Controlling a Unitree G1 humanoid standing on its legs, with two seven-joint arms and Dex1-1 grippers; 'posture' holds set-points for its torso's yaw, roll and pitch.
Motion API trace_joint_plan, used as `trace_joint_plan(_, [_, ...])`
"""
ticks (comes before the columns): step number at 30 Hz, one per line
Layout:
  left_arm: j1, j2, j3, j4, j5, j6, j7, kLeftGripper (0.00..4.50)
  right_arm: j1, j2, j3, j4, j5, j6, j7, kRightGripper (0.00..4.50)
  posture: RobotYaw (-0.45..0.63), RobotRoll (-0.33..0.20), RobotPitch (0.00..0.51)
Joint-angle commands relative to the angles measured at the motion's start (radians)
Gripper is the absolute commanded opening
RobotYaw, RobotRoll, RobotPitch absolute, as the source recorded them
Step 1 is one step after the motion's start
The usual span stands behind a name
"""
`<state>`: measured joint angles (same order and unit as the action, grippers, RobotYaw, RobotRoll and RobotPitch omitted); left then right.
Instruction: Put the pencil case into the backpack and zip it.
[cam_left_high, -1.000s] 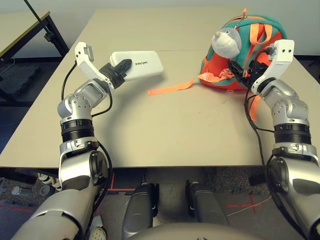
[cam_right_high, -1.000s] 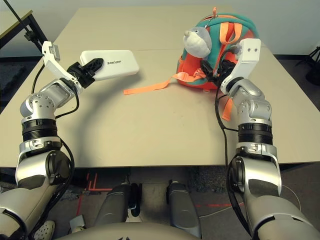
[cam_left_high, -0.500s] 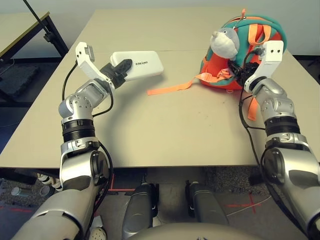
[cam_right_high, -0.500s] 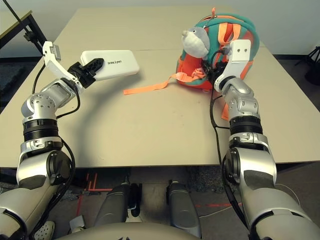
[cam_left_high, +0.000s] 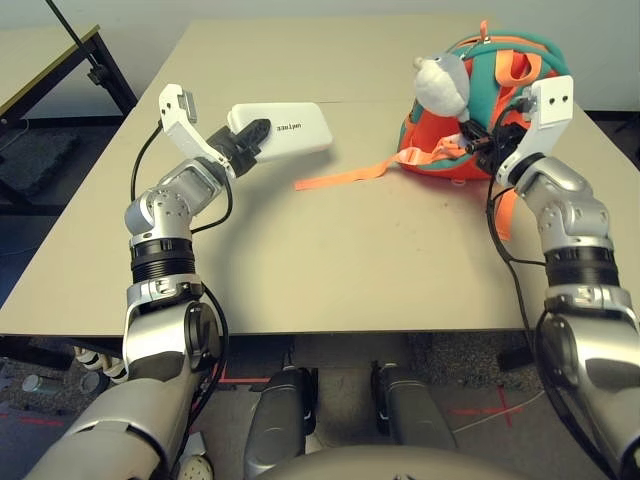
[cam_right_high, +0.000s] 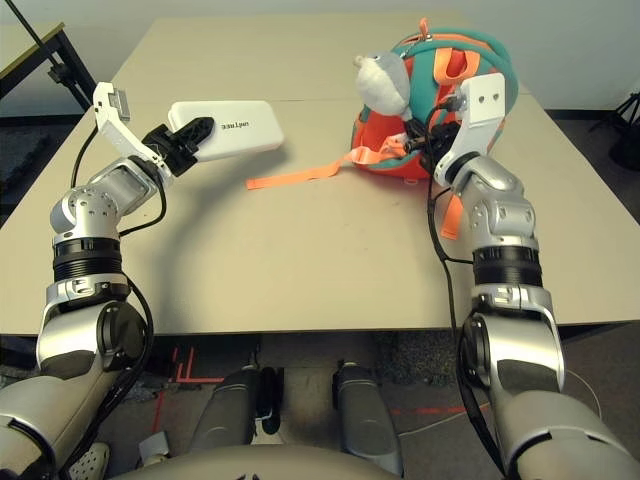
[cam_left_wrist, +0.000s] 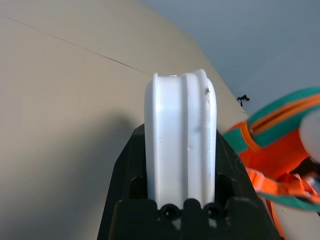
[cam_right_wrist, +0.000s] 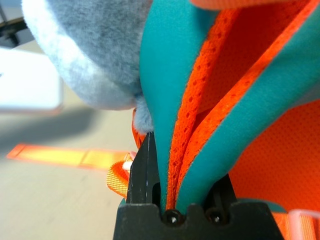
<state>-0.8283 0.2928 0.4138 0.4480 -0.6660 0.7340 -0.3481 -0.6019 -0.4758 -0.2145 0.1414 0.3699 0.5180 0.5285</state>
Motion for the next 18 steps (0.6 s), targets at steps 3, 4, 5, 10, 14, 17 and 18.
trace_joint_plan(3, [-0.011,0.000,-0.003,0.002,-0.001,-0.017,-0.016,1.26,0.110,-0.032,-0.025,-0.325,0.183,0.231,0.040,0.25,-0.17,0.000,0.114])
trace_joint_plan(4, [-0.013,-0.001,-0.005,0.006,0.000,-0.018,-0.017,1.26,0.129,-0.035,-0.037,-0.363,0.216,0.266,0.039,0.25,-0.18,0.000,0.116])
trace_joint_plan(5, [-0.016,-0.002,-0.007,0.012,0.002,-0.020,-0.019,1.26,0.150,-0.038,-0.051,-0.401,0.255,0.304,0.040,0.25,-0.18,0.000,0.116])
trace_joint_plan(10, [-0.030,-0.007,-0.016,0.033,0.007,-0.025,-0.029,1.26,0.259,-0.060,-0.127,-0.560,0.467,0.477,0.048,0.25,-0.19,0.000,0.120])
trace_joint_plan(14, [-0.035,-0.007,-0.022,0.049,0.009,-0.031,-0.035,1.26,0.342,-0.099,-0.191,-0.641,0.672,0.583,0.068,0.25,-0.20,0.000,0.124])
trace_joint_plan(17, [-0.036,-0.009,-0.028,0.055,0.009,-0.032,-0.038,1.26,0.393,-0.138,-0.211,-0.669,0.773,0.618,0.071,0.25,-0.20,0.000,0.125])
trace_joint_plan(18, [-0.036,-0.010,-0.030,0.057,0.009,-0.033,-0.039,1.26,0.404,-0.148,-0.213,-0.672,0.794,0.621,0.068,0.25,-0.20,0.000,0.125])
